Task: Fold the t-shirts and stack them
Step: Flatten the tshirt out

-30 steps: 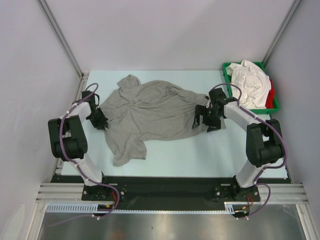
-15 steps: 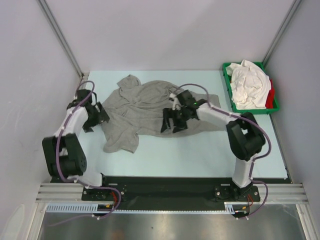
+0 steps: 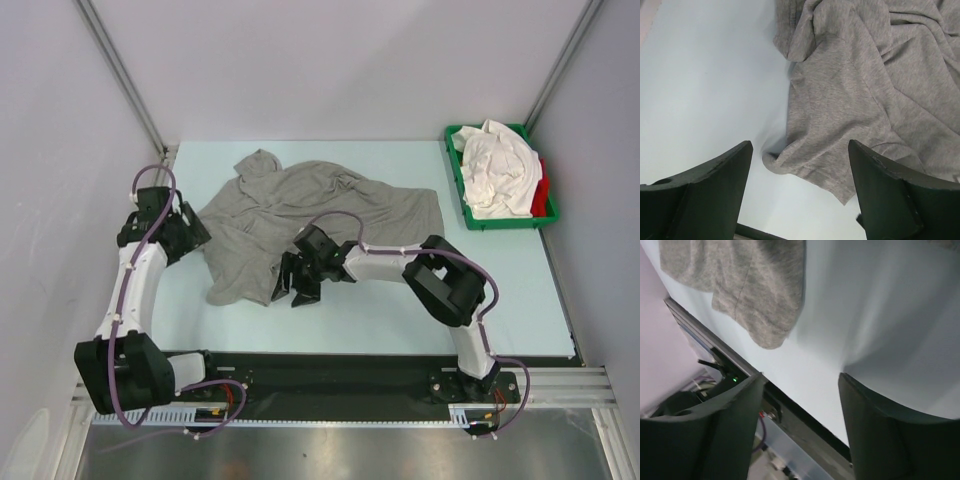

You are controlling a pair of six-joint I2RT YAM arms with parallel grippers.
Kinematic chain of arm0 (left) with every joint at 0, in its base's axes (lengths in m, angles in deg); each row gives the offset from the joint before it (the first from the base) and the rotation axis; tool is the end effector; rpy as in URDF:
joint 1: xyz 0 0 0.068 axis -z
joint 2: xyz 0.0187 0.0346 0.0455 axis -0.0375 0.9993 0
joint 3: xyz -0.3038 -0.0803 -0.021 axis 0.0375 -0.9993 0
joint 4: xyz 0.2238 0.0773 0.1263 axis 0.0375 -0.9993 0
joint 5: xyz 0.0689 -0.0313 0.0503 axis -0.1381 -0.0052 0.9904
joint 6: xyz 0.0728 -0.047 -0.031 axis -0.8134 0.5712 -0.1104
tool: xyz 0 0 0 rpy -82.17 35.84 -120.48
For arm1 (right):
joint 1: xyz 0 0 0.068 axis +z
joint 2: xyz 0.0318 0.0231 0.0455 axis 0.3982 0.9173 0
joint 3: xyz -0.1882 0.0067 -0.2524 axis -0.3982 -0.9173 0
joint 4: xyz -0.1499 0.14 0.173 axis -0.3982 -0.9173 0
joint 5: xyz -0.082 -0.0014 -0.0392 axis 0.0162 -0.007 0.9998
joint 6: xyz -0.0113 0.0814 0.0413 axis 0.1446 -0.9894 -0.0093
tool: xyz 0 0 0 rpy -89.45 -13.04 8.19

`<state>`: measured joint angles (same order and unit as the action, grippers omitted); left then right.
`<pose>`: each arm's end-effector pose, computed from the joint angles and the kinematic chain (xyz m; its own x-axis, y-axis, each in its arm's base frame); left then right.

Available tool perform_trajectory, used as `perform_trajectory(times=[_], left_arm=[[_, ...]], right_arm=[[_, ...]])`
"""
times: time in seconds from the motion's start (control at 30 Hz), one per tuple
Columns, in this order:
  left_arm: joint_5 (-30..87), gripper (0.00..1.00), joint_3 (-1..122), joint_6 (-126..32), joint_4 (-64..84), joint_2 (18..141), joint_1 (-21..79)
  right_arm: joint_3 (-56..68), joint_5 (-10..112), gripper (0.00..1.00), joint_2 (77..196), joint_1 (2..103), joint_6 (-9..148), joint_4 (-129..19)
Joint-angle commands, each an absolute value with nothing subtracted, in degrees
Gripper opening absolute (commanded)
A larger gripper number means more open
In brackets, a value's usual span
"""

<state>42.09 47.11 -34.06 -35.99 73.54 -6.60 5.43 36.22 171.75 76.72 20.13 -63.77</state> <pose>0.2586 0.0473 0.2866 -0.6466 -0.5197 -0.5584 -0.5197 0.8360 -0.1762 0.2628 0.4034 0.1489 -0.9929 -0.0455 -0.1098 -0.1087 0.7218 0.6835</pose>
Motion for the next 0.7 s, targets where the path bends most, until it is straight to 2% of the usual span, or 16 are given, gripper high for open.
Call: perform_trajectory(times=[0.0,0.27,0.37,0.4,0.43,0.47,0.57,0.67], left_arm=[[40.4,0.84,47.7,-33.0,-34.2,70.8,-6.3],[39.7,0.83,43.7,-33.5,-34.4,67.3,-6.3],[40.0,0.83,44.3,-34.3,-34.5,67.0,-6.3],[40.0,0.83,44.5,-34.5,-34.5,66.9,-6.3],[39.8,0.84,44.9,-34.8,-34.4,67.3,-6.3],[39.4,0.83,45.0,-35.1,-34.4,67.5,-6.2],[34.2,0.83,45.4,-37.8,-34.1,69.5,-6.3],[28.5,0.79,44.1,-39.6,-34.4,72.4,-6.3]], right_arm=[[7.3,41.3,0.61,175.1,77.7,8.6,-59.3],[13.5,44.2,0.62,180.6,79.2,3.1,-63.3],[15.6,42.1,0.56,183.0,79.2,1.7,-63.5],[16.1,40.8,0.43,183.5,79.4,1.9,-63.7],[16.8,40.4,0.37,183.7,79.5,3.0,-65.3],[16.8,40.5,0.21,183.2,79.5,3.8,-66.5],[14.1,43.4,0.06,177.8,78.4,9.6,-72.6],[7.0,40.7,0.02,171.7,74.0,18.5,-73.3]])
